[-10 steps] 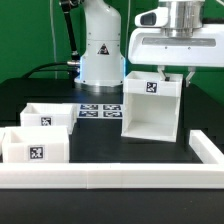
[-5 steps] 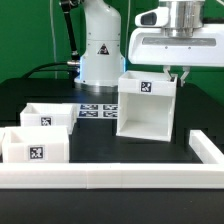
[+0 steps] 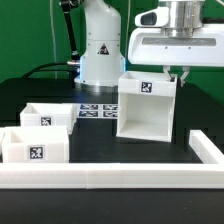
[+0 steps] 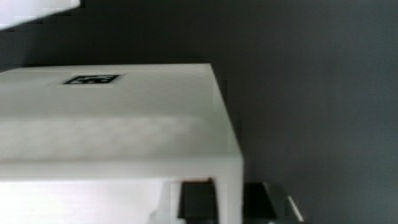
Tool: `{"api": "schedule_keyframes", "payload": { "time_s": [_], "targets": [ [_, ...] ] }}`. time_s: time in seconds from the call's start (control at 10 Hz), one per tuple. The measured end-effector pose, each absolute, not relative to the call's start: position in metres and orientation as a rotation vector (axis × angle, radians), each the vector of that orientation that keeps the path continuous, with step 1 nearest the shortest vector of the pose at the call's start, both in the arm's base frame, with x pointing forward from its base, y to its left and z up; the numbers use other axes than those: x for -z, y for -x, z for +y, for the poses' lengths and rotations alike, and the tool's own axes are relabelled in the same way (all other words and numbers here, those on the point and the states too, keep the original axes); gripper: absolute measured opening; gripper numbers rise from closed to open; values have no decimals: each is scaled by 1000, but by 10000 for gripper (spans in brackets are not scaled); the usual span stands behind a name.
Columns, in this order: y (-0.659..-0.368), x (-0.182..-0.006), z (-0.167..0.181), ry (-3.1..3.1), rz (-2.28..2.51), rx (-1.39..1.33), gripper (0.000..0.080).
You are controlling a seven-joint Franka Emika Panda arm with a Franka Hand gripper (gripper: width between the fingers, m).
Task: Assemble drawer
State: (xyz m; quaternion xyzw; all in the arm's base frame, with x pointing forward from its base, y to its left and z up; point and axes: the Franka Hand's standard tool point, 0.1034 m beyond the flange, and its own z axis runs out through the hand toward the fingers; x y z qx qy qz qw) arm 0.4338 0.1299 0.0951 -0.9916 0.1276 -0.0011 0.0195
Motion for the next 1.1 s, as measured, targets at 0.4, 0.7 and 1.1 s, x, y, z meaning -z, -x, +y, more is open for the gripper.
{"api": "schedule_keyframes", "payload": {
  "time_s": [0.4, 0.7, 1.1],
  "targets": [
    [-478, -95, 128, 3051, 384, 51, 38],
    [-519, -96, 121, 3044, 309, 106, 38],
    [-550, -97, 110, 3040, 236, 164, 38]
  ]
}}
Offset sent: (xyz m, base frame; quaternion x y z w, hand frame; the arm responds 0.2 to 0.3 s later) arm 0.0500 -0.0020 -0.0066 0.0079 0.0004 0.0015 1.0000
